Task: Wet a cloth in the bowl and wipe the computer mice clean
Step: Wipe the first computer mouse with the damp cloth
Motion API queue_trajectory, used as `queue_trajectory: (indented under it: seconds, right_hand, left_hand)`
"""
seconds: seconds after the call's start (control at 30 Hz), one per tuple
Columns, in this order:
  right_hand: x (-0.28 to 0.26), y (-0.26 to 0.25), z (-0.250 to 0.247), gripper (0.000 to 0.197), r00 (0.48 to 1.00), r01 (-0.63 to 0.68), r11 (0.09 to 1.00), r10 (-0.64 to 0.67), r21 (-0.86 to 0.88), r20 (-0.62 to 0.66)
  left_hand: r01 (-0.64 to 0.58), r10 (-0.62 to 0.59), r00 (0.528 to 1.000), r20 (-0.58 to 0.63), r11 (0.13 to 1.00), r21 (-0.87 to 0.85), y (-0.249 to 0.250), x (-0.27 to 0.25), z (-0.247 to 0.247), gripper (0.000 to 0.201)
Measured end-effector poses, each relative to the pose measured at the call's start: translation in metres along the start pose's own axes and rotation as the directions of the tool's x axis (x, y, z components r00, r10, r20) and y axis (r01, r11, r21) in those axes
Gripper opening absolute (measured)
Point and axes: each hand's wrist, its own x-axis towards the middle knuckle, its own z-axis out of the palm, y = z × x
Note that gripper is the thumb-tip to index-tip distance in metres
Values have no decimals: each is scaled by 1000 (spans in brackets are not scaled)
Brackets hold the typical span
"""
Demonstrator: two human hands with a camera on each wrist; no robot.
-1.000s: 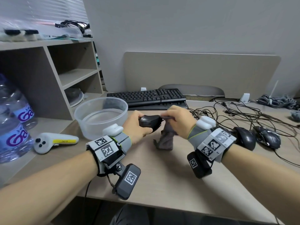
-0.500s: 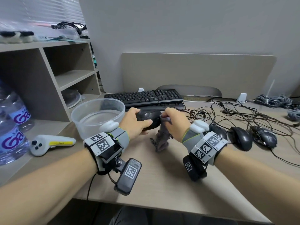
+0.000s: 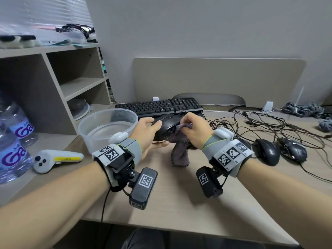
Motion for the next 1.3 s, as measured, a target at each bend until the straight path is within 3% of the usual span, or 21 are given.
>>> queue_trajectory:
  seconds: [0.1,0.27,0.37,0.43,0.53,0.67,0.73,0.87,0.97,1.07,1.17,1.3]
  right_hand:
    - [4,-6,-3,20,998,-62,984,67,164,-20]
    - [5,-14,-4,25,991,-94,924,121,372,-51]
    - [0,-24,-3,24,996,-70,905,86,419,-18]
    - [-6,-33,-5,22,998,-44,915,25,400,55]
    - [-17,-42,-6,37,982,-8,920,-68,392,179]
    - [-14,-36,-1,40,969,202,968,-220,151,112]
    - [-3,-33,0,35,977,197,978,-202,68,62]
    - [17,-27,-2,21,999,45,999,-44,29,-21]
    - [6,-31,3,14,994,112,984,-109,-142,27]
    - [-22,-32,14,32,954,262,961,-244,-85,175]
    - [-39,-29,16,51,919,325,940,-287,-106,272]
    - [-29,-33,14,36,915,364,931,-350,-36,201]
  left_hand:
    - [6,-8,999,39,998,58,0,-3,6,22]
    - [43,-65,990,123,984,171,-2,-2,9,51]
    - [79,-94,988,125,990,115,0,-4,10,47]
    - [155,-156,982,102,988,15,3,-4,9,39]
    - [213,-206,975,89,974,-81,5,-3,2,30]
    - [267,-252,957,146,959,-97,2,-4,1,31]
    - [275,-261,952,158,958,-79,-2,-4,4,29]
    - [262,-256,957,137,964,-30,-4,-2,4,33]
    - [269,-262,956,134,963,-33,-3,2,4,31]
    - [255,-248,965,87,964,-72,-1,5,0,24]
    - [258,-253,965,63,963,-84,-4,6,-3,29]
    - [269,-266,962,62,962,-43,-12,1,3,34]
